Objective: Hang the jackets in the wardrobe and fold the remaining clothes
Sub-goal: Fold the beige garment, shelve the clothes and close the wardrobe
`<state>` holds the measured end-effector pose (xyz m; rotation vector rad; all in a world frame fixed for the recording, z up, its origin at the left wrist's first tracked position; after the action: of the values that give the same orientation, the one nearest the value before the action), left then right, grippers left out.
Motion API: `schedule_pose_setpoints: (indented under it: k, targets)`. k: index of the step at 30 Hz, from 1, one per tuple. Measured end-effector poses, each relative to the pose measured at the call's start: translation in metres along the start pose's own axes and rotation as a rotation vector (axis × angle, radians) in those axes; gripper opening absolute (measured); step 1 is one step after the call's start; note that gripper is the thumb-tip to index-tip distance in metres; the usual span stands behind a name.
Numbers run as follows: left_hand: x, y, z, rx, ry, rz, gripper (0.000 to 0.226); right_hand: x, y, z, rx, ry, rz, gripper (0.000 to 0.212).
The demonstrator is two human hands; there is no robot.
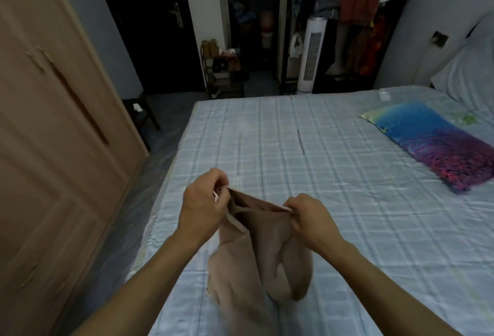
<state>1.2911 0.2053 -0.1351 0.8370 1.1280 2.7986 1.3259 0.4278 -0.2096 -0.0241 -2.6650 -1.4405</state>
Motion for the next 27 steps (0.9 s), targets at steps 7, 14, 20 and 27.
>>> schedule_pose_setpoints:
  k: [7, 14, 20, 27]
  targets:
    - [0.009, 0.026, -0.016, 0.035, 0.063, -0.084, 0.026, -0.001, 0.022, -0.002, 0.325, -0.010, 0.193, 0.017]
    - [0.014, 0.026, -0.015, -0.304, 0.147, -0.332, 0.022, 0.013, 0.077, -0.015, 0.483, 0.008, 0.449, 0.022]
    - [0.042, 0.034, 0.022, -0.061, -0.035, -0.330, 0.034, 0.029, 0.147, -0.046, 0.459, 0.133, 0.576, 0.016]
    - [0.105, 0.104, 0.060, 0.010, -0.084, 0.138, 0.017, 0.034, 0.236, -0.081, 0.373, 0.269, 0.684, 0.015]
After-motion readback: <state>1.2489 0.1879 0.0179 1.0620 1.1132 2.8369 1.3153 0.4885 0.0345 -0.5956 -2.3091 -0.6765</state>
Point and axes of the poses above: each hand's wrist, its own x-axis towards the middle knuckle, its own y-axis out of the back of the hand, z = x × y, the point moved 7 cm from there along x, towards the middle knuckle, and after that the axes turned 2 degrees about x, right-handed, at the moved point
